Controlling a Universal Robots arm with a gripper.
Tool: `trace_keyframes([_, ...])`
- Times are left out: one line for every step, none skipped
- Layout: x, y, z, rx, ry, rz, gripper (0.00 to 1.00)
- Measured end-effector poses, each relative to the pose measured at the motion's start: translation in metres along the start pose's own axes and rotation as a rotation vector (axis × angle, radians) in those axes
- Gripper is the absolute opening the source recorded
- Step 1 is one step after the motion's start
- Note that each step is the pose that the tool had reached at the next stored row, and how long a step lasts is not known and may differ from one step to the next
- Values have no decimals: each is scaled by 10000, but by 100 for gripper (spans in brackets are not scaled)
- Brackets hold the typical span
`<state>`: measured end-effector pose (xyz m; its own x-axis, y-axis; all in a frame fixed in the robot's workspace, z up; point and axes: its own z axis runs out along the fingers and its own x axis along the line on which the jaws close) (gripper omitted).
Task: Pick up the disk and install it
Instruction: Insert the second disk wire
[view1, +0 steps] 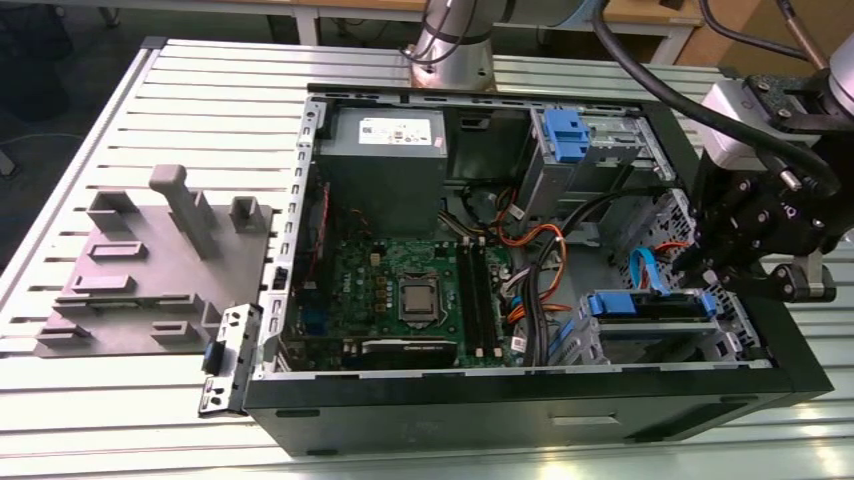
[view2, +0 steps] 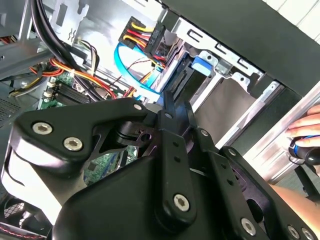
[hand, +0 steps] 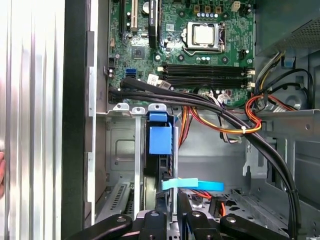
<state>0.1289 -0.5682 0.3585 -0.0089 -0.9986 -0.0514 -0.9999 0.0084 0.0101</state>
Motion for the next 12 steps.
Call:
trace_keyframes([-8,-3,1,0,1,0,24])
trace_keyframes([-18,-6,2,0,2,0,24])
trace_keyframes([-30,-9,4,0,1,1,24])
trace_keyframes([-44,-13,5,0,2,0,24])
trace_keyframes([-59,-15,7,0,2,1,24])
trace_keyframes([-75,-17,9,0,1,1,24])
trace_keyframes([-90,-20,11,0,1,0,24])
trace_keyframes([-104,-22,13,0,1,1,24])
trace_keyframes([-117,-26,14,0,1,0,24])
trace_keyframes([-128,-30,16,0,1,0,24])
trace_keyframes([-139,-35,17,0,2,0,24])
trace_keyframes([-149,-40,19,0,2,0,24])
